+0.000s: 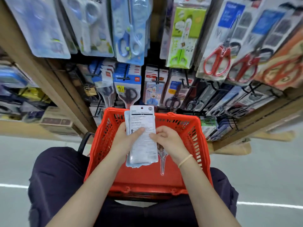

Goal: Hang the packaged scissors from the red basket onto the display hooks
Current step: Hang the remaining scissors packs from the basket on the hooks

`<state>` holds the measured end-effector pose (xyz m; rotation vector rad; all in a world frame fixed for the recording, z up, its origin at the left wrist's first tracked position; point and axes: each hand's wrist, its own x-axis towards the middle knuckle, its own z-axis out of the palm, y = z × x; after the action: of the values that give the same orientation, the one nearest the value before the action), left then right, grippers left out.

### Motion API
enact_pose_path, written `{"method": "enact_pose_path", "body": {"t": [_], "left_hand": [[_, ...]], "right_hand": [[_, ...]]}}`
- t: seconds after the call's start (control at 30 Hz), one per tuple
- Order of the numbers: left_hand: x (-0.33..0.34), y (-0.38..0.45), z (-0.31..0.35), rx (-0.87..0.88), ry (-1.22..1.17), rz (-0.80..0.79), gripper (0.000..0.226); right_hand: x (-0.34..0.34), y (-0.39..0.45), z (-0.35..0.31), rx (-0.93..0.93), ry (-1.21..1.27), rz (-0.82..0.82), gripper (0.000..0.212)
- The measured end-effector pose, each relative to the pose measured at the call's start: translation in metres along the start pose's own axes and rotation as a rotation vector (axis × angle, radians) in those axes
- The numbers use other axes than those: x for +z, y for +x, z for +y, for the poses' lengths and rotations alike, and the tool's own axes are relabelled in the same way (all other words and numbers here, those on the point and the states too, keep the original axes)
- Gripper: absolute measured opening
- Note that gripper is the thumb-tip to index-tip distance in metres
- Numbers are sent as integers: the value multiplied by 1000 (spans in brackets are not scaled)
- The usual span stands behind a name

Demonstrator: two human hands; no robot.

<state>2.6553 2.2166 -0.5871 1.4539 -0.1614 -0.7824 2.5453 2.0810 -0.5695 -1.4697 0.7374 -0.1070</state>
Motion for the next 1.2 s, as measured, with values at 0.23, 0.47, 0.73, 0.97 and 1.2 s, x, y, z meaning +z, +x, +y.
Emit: {"method": "enact_pose_path", "body": {"t": [0.23, 0.47, 0.73, 0.97, 1.2], "left_hand": [[-21, -20, 8, 49, -46, 116, 27], [-2, -33, 22, 89, -90, -37, 67], [-13, -35, 40, 135, -145, -75, 50], [-5, -43, 86, 216, -212, -21, 49], [18, -61, 138, 243, -108, -217, 47]], "right_hand": [[0, -16, -23, -267, 78, 253, 20], [36, -28, -23, -362, -97, 134, 22], [16, -29, -45, -333, -25, 262, 25], [9, -46, -72, -238, 70, -55, 21], [4, -55, -124, -461, 228, 162, 20]]}}
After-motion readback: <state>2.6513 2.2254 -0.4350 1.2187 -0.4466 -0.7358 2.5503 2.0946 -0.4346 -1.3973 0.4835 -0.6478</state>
